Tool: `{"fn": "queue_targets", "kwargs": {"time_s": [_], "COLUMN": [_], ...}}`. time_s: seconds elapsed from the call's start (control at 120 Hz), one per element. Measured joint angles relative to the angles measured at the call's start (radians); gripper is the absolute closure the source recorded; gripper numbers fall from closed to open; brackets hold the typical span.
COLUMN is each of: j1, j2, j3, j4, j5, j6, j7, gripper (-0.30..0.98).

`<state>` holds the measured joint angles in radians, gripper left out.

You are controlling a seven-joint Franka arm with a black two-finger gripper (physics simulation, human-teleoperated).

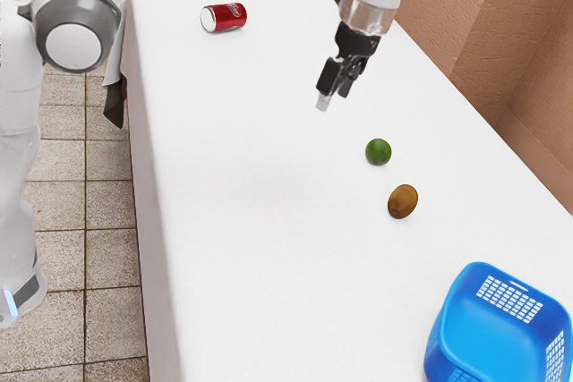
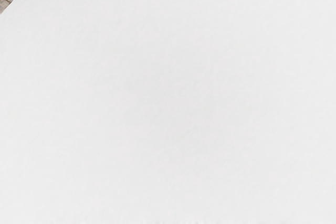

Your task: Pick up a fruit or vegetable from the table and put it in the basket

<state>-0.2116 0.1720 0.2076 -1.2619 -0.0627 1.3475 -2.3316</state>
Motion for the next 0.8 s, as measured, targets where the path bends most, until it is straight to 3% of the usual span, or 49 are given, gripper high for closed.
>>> {"fn": "queue_targets", "kwargs": {"time_s": [0.133,0.333,0.592,0.8], "j1": [0.0,-0.041,-0.071,-0.071], "j2": [0.007,0.085,0.119,0.173], "j3": [-0.003,-0.094,-0.102,-0.102], "j4": [0.0,0.008,0.011,0.011], "j5": [-0.034,-0.075,0.051,0.089], "j6": [0.003,0.034,0.142,0.239], "j7": [-0.003,0.043,0.416,0.667], "gripper": [0.0,0.0,0.0,0.0]}}
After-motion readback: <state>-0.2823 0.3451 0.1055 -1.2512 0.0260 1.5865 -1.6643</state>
